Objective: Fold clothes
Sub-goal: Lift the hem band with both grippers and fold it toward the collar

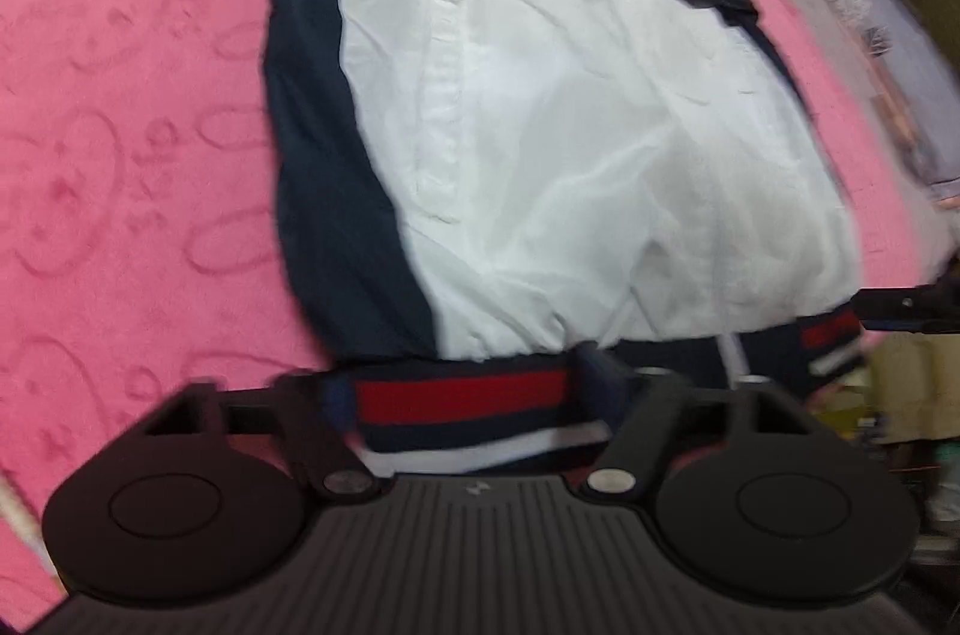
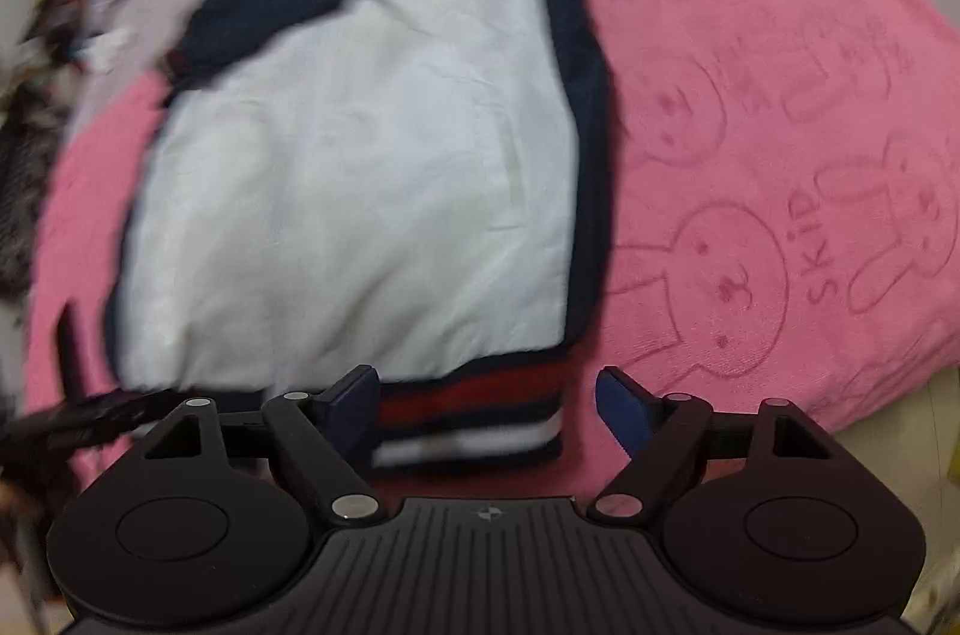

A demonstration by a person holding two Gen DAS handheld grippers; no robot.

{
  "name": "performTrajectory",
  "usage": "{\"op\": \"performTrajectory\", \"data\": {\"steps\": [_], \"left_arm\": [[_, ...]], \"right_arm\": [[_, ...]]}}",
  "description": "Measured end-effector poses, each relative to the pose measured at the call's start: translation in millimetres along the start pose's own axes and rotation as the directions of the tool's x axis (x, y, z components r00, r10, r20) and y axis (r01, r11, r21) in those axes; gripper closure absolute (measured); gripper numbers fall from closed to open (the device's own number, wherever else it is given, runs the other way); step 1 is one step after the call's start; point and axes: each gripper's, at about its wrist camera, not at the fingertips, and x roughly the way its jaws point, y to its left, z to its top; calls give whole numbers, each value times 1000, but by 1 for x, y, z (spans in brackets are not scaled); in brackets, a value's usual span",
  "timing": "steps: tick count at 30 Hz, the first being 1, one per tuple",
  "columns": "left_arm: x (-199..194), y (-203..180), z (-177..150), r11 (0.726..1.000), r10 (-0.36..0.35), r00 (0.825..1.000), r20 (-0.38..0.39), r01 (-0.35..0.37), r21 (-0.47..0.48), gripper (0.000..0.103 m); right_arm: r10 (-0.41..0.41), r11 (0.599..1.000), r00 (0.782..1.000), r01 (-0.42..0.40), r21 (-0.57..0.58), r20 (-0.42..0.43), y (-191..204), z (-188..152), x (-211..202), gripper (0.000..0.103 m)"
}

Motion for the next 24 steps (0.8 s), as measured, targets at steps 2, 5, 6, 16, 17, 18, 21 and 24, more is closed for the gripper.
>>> {"op": "performTrajectory", "data": {"steps": [2,5,6,16,17,18,21,24], "left_arm": [[-8,-2,3,1000,12,1000,10,-12,-5,74],[-32,-2,16,1000,-7,998,58,9,-29,89],[-44,-1,24,999,-27,995,94,31,-40,89],[-31,20,157,999,-38,948,316,34,21,73],[-22,22,170,999,-40,956,291,38,10,71],[-16,23,181,999,-34,965,260,37,-9,64],[-15,31,201,994,-42,982,186,60,-93,40],[-33,49,198,972,-132,958,256,175,-154,24]], "right_arm": [[23,996,998,-18,83,-58,-4,2,13,69],[72,994,996,-68,84,-43,8,11,-6,82],[111,990,994,-110,87,-11,12,18,-19,82],[280,959,918,-282,-33,280,38,174,-23,77],[251,967,928,-252,-32,275,40,186,-12,76],[219,975,938,-220,-27,270,41,198,-1,68],[202,974,895,-225,12,398,38,209,-8,26],[256,953,811,-302,2,526,24,207,-33,4]]}}
